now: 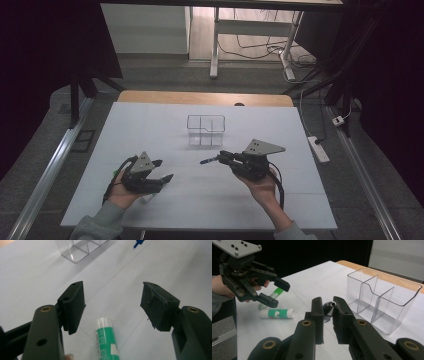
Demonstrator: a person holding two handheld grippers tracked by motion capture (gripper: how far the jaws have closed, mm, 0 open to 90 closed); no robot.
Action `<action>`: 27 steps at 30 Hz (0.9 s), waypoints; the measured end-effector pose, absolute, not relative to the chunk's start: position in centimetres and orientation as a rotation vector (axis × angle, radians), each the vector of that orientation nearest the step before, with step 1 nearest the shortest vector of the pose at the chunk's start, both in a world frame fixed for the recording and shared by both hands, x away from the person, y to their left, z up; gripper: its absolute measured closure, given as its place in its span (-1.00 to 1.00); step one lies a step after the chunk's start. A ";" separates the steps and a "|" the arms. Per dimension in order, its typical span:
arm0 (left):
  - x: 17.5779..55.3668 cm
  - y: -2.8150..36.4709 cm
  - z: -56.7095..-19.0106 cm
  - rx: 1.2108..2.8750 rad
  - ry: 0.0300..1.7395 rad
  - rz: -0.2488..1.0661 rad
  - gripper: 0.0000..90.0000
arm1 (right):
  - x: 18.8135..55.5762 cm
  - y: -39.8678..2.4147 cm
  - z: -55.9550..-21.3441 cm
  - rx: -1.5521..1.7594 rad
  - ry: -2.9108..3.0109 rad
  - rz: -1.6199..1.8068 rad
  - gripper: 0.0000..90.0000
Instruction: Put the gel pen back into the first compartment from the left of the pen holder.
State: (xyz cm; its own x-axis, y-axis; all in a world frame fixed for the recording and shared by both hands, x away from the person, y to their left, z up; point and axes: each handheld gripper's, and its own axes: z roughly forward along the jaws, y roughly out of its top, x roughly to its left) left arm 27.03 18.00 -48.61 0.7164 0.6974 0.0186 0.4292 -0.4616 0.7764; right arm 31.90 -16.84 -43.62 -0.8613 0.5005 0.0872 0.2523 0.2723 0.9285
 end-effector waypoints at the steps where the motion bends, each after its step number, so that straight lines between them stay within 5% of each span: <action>1: 27.0 18.2 -48.6 2.124 0.854 0.430 -0.22 | 31.9 -16.9 -43.6 0.700 2.316 1.626 0.75; 27: 26.6 21.2 -48.7 2.066 0.934 0.411 -0.30 | 32.2 -17.5 -42.5 0.709 2.233 1.640 0.75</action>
State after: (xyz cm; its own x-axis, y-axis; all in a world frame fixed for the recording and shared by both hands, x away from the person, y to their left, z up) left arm 26.61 21.24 -48.66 0.6729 0.7389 -0.0340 0.4741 -0.3956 0.7866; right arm 32.23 -17.51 -42.47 -0.8399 0.5392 0.0617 0.2204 0.2349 0.9467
